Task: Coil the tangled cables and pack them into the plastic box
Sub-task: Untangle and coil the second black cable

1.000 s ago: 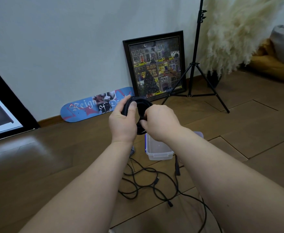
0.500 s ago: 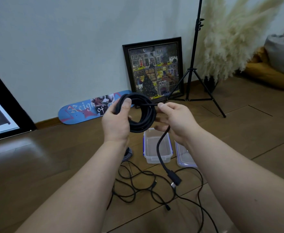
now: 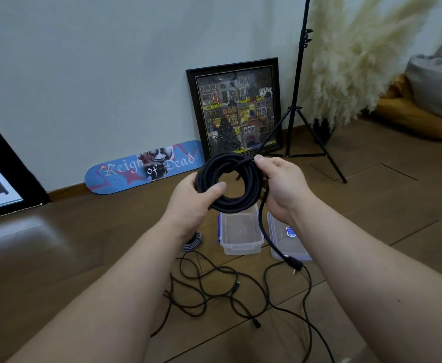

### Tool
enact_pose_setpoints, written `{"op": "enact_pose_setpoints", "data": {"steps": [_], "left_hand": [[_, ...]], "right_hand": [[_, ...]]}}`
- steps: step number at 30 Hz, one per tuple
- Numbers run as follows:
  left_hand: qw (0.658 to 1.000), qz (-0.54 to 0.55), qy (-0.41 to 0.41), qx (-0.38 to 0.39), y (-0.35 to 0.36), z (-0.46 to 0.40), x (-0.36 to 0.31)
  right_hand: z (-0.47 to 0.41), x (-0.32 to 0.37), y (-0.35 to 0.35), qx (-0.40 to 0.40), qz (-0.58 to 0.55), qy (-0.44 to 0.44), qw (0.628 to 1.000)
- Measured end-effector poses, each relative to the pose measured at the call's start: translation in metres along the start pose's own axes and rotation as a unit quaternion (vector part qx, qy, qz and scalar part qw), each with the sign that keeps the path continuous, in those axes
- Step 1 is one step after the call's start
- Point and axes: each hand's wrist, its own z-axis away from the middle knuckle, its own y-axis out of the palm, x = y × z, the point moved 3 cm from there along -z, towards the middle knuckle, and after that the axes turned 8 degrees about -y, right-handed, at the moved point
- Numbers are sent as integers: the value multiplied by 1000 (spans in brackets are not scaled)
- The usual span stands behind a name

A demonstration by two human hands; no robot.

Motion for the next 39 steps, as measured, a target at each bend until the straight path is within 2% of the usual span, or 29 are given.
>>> {"op": "enact_pose_setpoints", "data": {"steps": [2,6,8,12,16,20,22,25,32,39], "left_hand": [[996,-88,24,-7,2,2,-1],[988,-144,47,-31,4,0,0],[991,-127,29,-44,3,-1,3],[987,-105,35,-116,-2,-2,2],[984,-43,19,-172,-12,-6,5],[982,9,3,-188,-20,-9,6],[980,10,8,-201,-25,-10,7],[977,-19,16,-210,-28,-10,8],[966,-168,89,-173,-17,-3,-2],[953,-229,107,-164,-6,8,-12]], "right_hand": [[-1,0,-1,-7,13,-8,1000],[1,-2,1,0,35,-23,999],[1,2,1,18,106,-67,992],[4,10,3,42,300,-169,938],[7,10,12,108,340,-174,918],[10,7,18,163,387,-150,895],[12,9,18,178,371,-134,901],[14,19,14,145,289,-153,934],[16,29,15,89,112,-112,983],[16,29,7,108,8,-55,993]]}}
